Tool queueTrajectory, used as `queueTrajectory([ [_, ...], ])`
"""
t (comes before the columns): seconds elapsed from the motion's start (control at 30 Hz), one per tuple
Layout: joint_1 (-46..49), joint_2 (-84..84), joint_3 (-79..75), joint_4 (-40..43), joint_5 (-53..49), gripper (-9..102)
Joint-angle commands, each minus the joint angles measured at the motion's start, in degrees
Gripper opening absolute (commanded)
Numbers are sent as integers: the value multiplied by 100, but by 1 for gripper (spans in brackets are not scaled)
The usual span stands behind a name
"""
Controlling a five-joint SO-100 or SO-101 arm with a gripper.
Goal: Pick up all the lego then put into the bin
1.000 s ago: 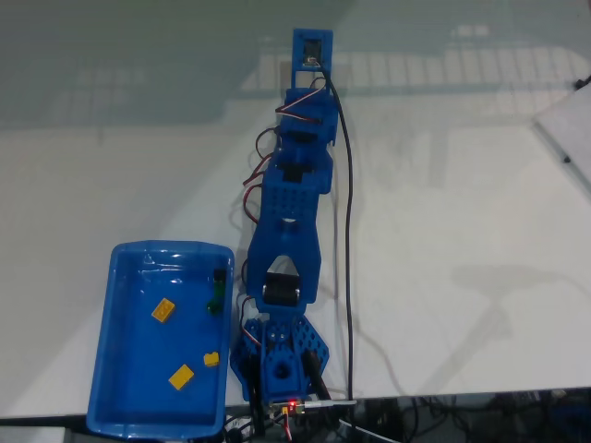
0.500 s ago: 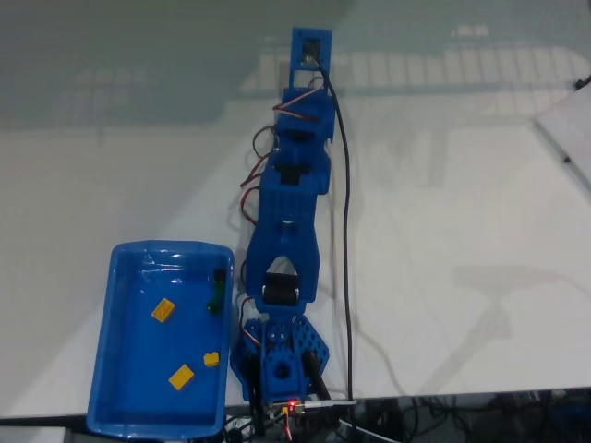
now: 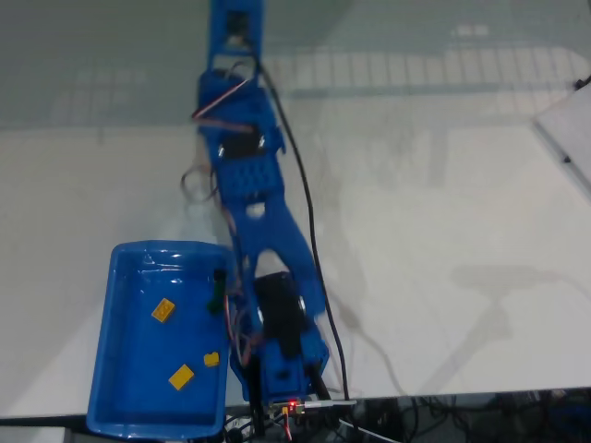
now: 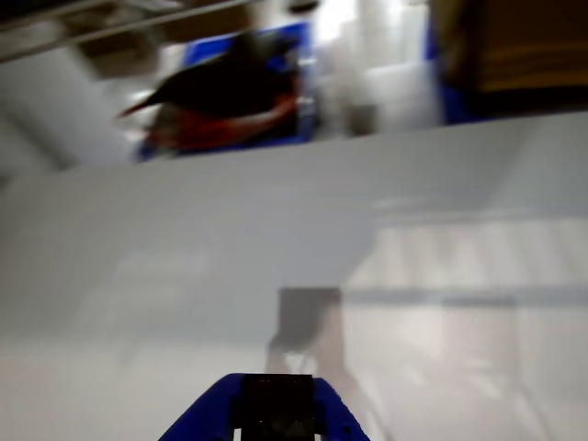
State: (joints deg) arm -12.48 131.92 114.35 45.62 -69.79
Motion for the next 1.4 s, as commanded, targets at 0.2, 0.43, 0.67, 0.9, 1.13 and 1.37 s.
queueTrajectory([
  [0.2, -3489, 2856, 237, 3463, 404, 1],
  [0.43, -5520, 3349, 387, 4966, 650, 2],
  [0.67, -6495, 3190, 483, 5801, 721, 24],
  [0.9, -5625, 3164, 466, 5590, 369, 32],
  [1.13, -2109, 3296, 993, 3727, -958, 30],
  [1.37, 439, 3621, 2628, 993, -1327, 2],
])
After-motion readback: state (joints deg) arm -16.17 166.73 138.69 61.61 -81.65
